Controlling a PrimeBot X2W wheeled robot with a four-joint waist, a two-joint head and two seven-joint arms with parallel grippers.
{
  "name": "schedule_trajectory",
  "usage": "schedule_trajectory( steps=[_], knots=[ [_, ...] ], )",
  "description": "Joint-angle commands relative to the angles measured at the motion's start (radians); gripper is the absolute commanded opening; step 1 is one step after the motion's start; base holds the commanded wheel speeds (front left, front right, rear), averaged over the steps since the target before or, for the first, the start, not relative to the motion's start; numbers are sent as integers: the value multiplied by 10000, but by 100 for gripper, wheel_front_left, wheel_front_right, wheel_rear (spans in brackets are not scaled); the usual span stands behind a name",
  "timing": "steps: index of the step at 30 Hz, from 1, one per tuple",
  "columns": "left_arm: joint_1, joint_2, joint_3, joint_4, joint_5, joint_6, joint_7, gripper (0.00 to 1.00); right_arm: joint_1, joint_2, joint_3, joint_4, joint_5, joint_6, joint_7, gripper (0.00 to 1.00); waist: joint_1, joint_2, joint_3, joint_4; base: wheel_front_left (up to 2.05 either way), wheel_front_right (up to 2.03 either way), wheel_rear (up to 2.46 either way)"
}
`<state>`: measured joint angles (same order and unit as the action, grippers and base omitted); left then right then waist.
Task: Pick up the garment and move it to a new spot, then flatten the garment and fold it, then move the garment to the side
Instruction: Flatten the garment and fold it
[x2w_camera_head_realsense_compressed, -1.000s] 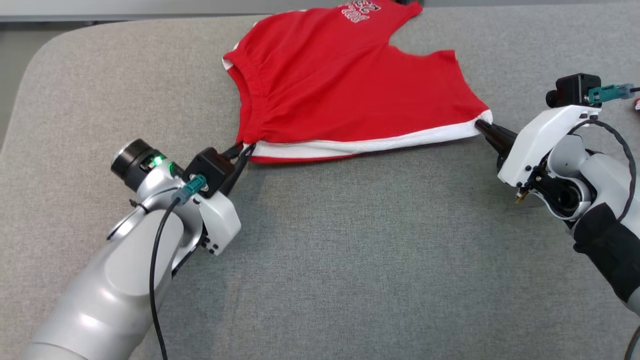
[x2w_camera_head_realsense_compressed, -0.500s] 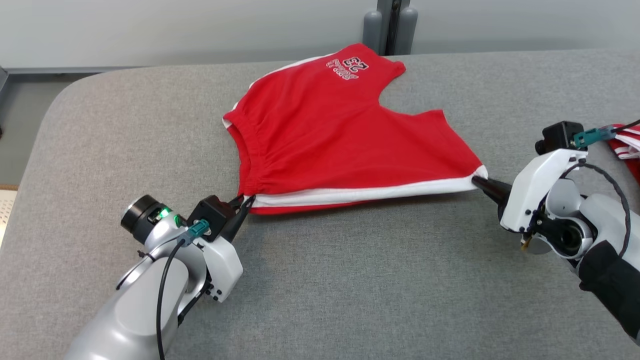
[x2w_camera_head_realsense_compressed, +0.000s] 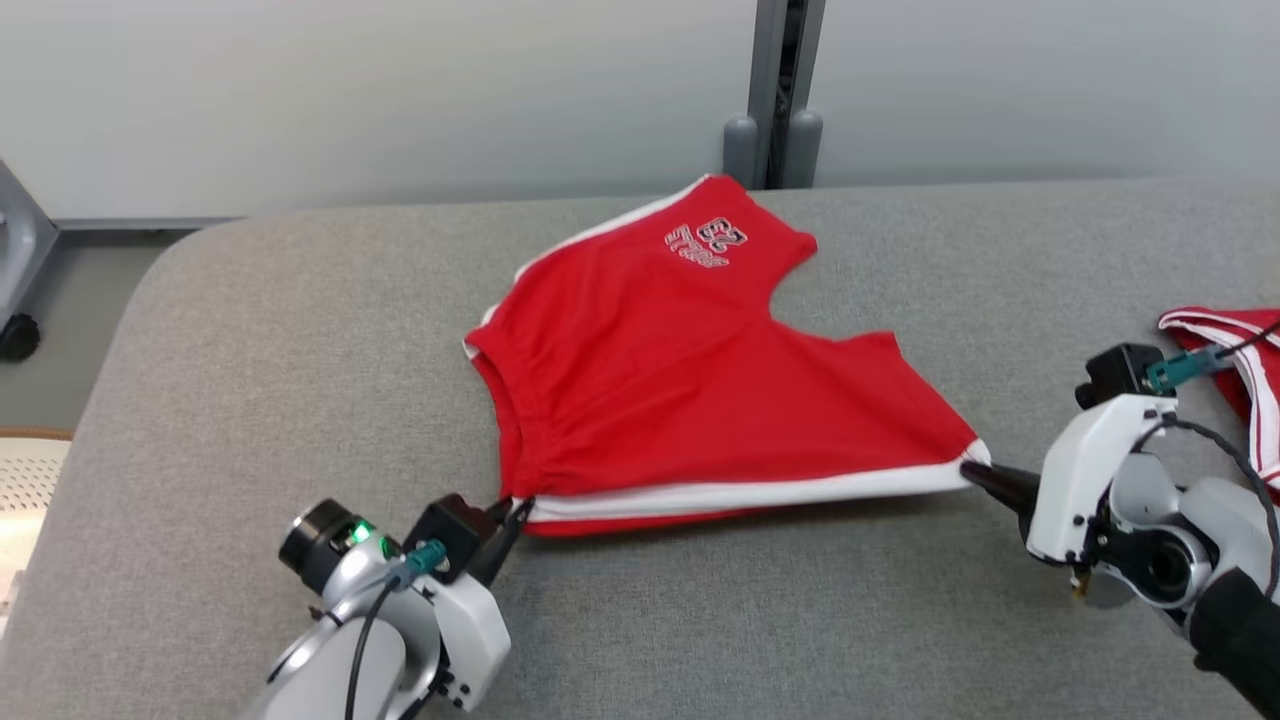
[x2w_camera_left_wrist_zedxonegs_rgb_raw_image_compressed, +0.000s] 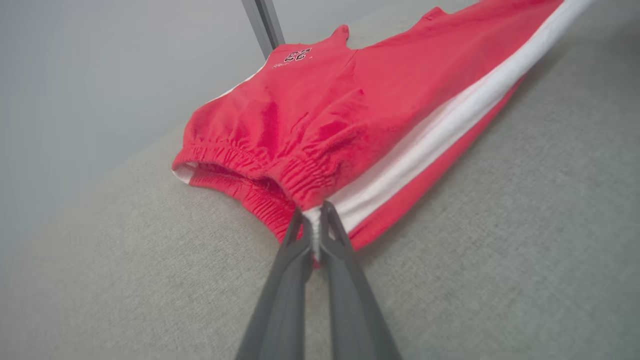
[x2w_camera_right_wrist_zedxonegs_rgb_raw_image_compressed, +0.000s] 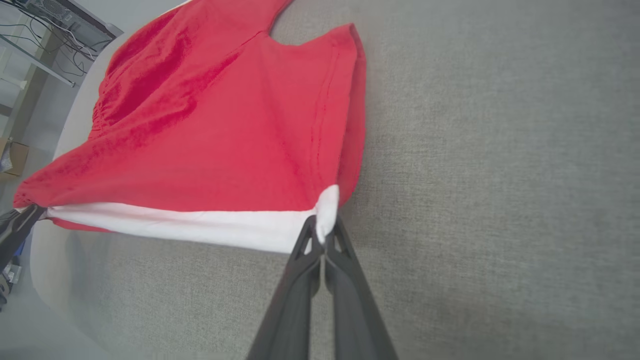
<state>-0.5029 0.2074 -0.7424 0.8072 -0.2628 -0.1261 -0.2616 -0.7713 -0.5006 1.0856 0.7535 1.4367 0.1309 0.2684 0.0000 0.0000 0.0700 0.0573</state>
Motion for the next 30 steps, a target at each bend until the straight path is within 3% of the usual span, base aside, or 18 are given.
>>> schedule_trajectory(
  steps=[1,17,30],
  knots=[
    [211,-18,52,-78,20,24,-30,0,257,-164,32,-60,119,-3,67,0,0,0,-231,83,0,0,0],
    [2408,254,682,-1850,-166,13,-30,0,2002,-1490,-578,-1977,1642,-3,307,0,0,0,-909,233,0,0,0],
    [3784,311,504,-3232,301,166,-30,0,3215,-2709,-448,-3606,1926,-1,296,0,0,0,-958,224,0,0,0]
  ],
)
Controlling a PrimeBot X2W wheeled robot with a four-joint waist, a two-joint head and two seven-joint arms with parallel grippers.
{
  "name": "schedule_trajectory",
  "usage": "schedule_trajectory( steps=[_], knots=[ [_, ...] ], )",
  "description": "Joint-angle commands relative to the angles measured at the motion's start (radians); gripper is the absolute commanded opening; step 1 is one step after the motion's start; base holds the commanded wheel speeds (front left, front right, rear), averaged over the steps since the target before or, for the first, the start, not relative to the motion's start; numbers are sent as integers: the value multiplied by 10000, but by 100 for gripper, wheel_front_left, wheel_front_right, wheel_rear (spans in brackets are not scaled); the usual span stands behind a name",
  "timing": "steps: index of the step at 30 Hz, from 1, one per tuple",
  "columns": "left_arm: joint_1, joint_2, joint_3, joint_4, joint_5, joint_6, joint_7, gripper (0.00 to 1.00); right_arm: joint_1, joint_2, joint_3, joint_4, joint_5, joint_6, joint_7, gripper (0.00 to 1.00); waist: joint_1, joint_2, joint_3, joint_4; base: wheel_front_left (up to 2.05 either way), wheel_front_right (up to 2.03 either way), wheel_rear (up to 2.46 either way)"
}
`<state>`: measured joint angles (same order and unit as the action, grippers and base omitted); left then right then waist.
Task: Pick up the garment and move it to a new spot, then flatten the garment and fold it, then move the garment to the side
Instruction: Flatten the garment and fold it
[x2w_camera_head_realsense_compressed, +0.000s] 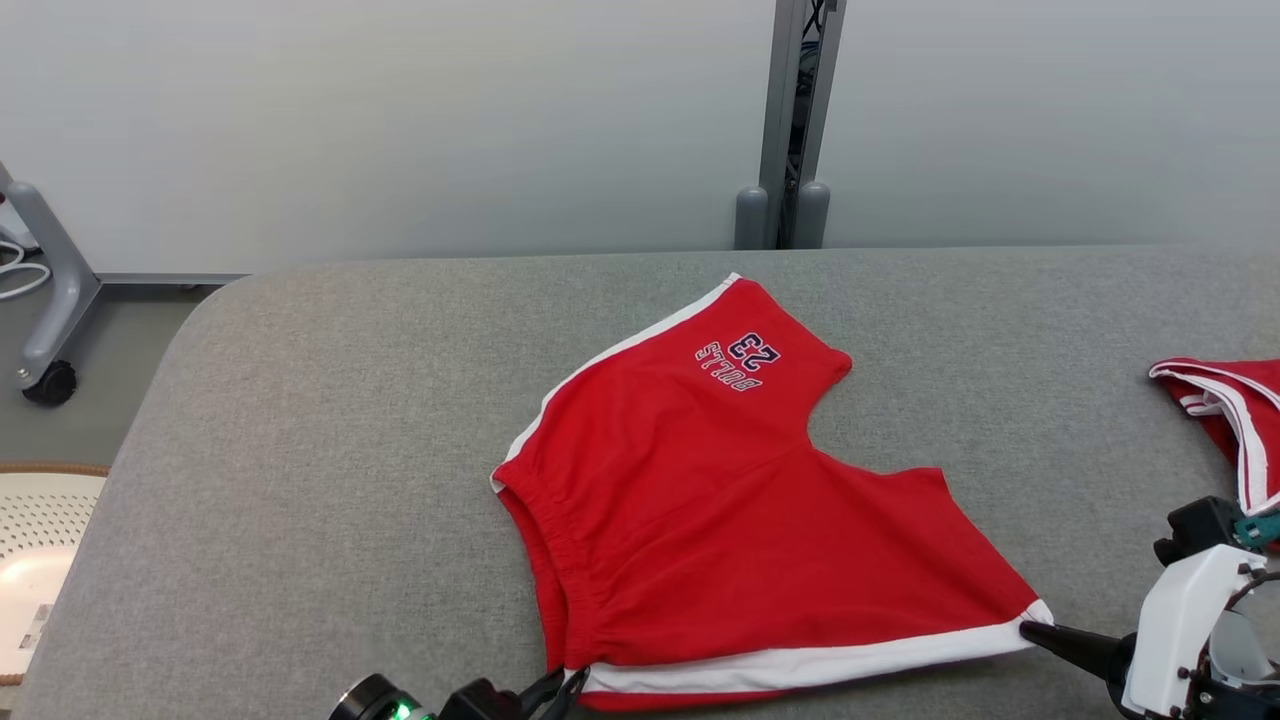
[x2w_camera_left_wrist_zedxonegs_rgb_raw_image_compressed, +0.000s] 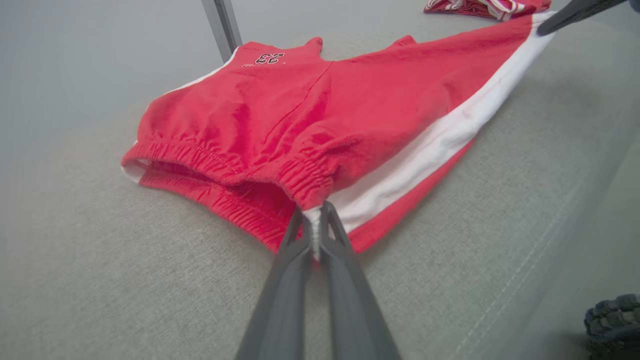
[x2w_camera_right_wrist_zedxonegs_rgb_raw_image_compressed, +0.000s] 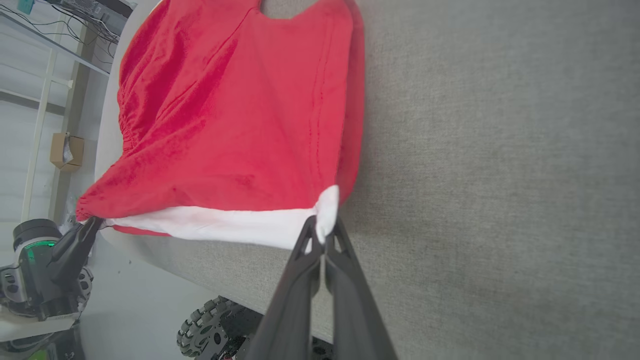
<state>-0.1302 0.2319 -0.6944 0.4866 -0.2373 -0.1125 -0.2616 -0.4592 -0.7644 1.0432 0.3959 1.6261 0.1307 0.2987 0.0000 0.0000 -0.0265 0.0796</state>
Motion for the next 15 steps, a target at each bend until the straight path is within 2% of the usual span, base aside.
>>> schedule_trajectory(
  steps=[1,6,15],
  knots=[
    [56,66,24,-26,46,30,-30,0,94,-71,-24,-30,31,1,-7,0,0,0,7,1,0,0,0],
    [222,82,67,-344,-21,8,-30,0,166,-208,-121,-214,90,1,-313,0,0,0,69,16,0,0,0],
    [-358,-32,448,-891,-111,109,-30,0,-683,-337,-660,-457,313,1,-678,0,0,0,469,163,0,0,0]
  ],
)
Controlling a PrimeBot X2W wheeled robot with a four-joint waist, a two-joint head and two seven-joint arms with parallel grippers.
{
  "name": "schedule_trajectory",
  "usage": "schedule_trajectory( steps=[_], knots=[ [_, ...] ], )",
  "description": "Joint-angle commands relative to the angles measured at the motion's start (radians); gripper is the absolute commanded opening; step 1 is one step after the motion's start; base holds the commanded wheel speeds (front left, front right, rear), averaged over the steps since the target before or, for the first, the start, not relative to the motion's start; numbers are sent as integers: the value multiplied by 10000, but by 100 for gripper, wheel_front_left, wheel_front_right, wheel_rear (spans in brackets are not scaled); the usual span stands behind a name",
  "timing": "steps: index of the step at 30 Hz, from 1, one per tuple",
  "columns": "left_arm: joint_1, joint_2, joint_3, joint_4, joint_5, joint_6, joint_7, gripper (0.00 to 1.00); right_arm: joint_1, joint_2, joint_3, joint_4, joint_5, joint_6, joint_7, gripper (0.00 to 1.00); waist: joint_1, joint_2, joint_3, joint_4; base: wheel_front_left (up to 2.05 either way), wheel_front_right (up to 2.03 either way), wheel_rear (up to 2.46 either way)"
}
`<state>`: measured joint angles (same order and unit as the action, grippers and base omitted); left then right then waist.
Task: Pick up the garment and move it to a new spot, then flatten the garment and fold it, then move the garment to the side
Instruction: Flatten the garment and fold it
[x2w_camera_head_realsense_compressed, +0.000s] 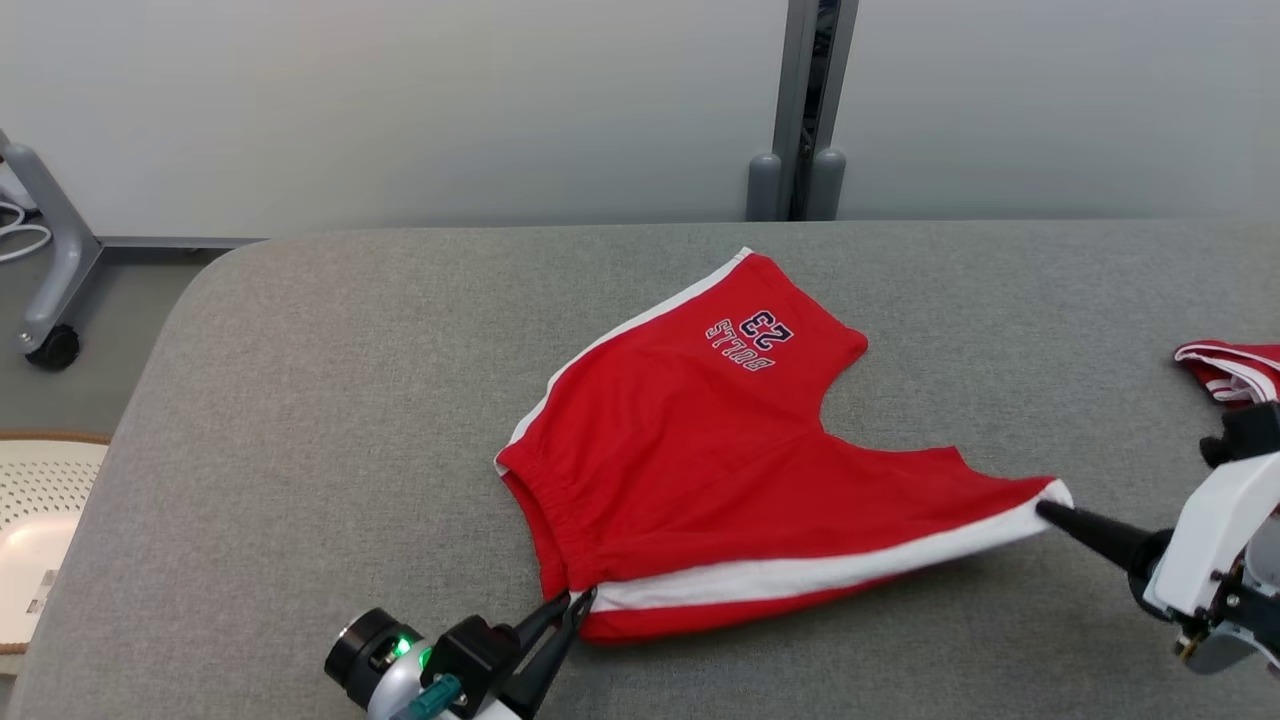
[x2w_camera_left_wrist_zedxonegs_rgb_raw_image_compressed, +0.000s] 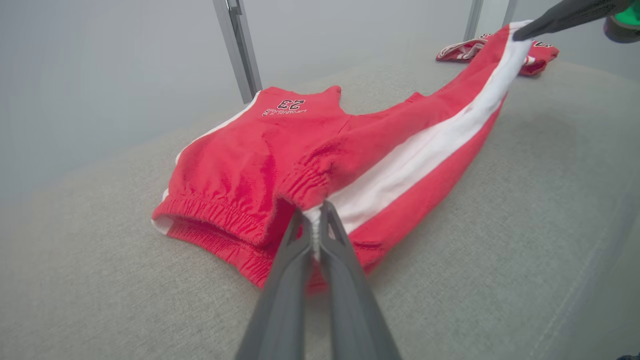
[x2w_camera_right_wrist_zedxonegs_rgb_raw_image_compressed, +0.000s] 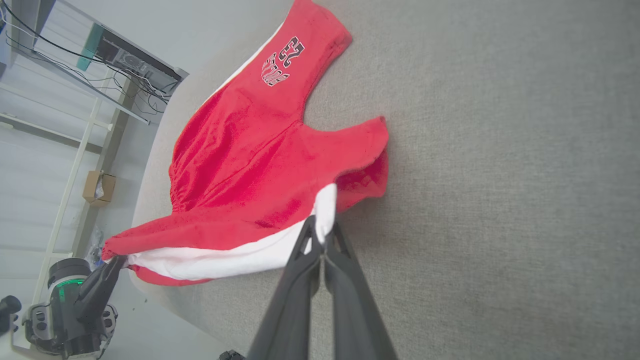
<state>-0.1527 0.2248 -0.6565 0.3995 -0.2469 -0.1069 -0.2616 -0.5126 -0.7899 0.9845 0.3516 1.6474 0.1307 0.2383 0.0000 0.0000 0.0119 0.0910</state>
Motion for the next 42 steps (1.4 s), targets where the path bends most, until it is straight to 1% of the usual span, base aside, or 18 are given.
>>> schedule_trajectory(
  steps=[1,4,9,13,25,28,29,33,38,42],
  knots=[
    [-235,41,111,-49,-9,62,-30,0,-250,-89,-184,-20,195,1,-121,0,0,0,155,80,0,0,0],
    [-661,-37,334,-151,-124,112,-30,0,-760,-166,-514,11,499,1,-59,0,0,0,444,231,0,0,0],
    [-1238,-196,670,-233,-222,140,-30,0,-1585,-136,-657,207,644,1,134,0,0,0,850,450,0,0,0],
    [-1670,-395,940,-183,-286,202,-30,0,-2333,0,-626,558,372,1,224,0,0,0,1162,648,0,0,0],
    [-3064,-1273,1303,507,-336,38,-32,0,-4827,927,-499,1990,-775,1,264,0,0,0,2147,1343,0,0,0],
    [-3319,-1428,1381,621,-324,-14,-30,0,-5360,1225,-464,2335,-1096,1,163,0,0,0,2356,1510,0,0,0],
    [-3319,-1428,1381,621,-324,-14,-30,0,-5360,1225,-464,2335,-1096,1,163,0,0,0,2356,1510,0,0,0],
    [-3667,-1613,1484,815,-387,-47,-30,0,-6008,1638,-361,2975,-1567,1,14,0,0,0,2681,1740,0,0,0],
    [-4046,-1705,1549,1258,-587,101,-30,0,-6689,2144,-256,3892,-1950,1,61,0,0,0,3064,1962,0,0,0],
    [-4324,-1718,1365,1314,-1270,280,-30,0,-7185,2487,-79,4640,-2303,1,245,0,0,0,3370,2097,0,0,0]
  ],
)
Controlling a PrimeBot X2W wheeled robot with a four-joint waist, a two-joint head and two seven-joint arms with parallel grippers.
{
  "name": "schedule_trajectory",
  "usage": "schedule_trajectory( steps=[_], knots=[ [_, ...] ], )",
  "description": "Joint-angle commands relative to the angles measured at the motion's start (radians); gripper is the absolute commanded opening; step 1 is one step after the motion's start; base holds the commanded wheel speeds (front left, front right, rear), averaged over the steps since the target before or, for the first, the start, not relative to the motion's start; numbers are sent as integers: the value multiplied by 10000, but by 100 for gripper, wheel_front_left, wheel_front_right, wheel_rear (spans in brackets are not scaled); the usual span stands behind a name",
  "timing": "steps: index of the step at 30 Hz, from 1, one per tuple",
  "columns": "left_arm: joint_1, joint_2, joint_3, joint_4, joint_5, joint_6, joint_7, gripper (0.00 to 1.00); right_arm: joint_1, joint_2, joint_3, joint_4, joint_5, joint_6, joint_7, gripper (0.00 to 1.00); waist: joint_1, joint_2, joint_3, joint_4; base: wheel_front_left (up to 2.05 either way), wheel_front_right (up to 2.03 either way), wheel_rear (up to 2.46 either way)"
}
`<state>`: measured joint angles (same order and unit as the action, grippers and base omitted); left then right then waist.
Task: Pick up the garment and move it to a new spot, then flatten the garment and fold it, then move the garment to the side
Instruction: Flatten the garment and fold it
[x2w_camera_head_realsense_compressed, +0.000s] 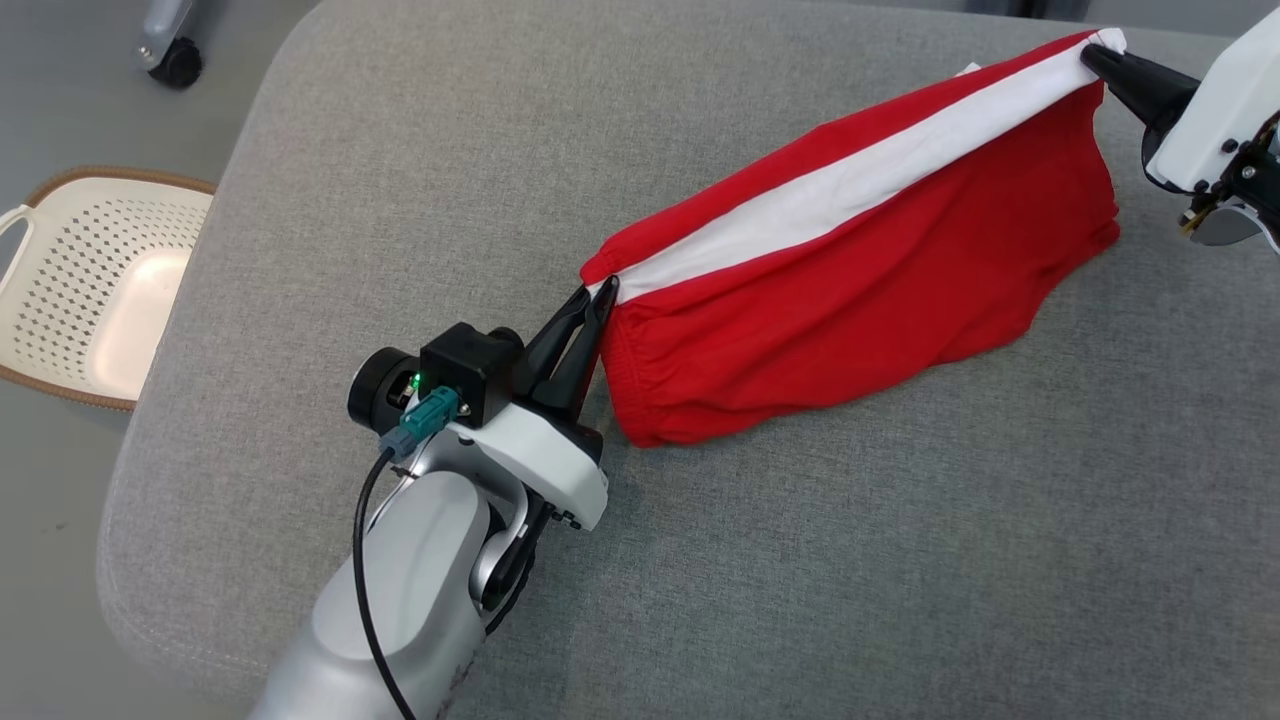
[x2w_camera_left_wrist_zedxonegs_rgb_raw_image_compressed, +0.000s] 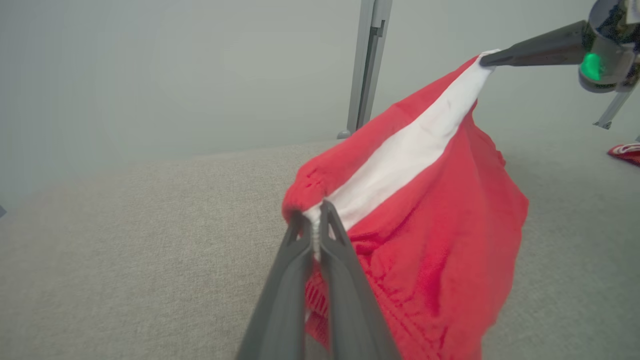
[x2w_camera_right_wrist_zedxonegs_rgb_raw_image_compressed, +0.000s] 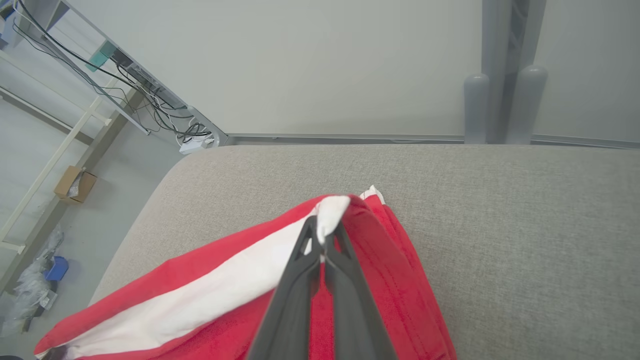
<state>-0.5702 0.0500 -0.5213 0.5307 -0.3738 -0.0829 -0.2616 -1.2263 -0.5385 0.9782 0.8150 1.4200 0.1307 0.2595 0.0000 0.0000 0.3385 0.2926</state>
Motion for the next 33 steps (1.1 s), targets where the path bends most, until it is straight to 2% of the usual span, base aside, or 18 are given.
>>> schedule_trajectory(
  steps=[1,13,22,33],
  knots=[
    [-211,35,-51,-20,-217,113,-30,0,-168,35,40,156,-133,1,52,0,0,0,181,115,0,0,0],
    [-898,31,-1044,-92,-1497,588,-30,0,-1144,700,385,1808,-830,1,152,0,0,0,973,548,0,0,0],
    [-1254,30,-1587,-257,-1938,830,-30,0,-1554,1006,686,2565,-1319,1,-75,0,0,0,1494,815,0,0,0],
    [-1409,30,-1951,-321,-2205,916,-30,0,-1881,1164,851,3074,-1658,1,-572,0,0,0,1794,1044,0,0,0]
  ],
)
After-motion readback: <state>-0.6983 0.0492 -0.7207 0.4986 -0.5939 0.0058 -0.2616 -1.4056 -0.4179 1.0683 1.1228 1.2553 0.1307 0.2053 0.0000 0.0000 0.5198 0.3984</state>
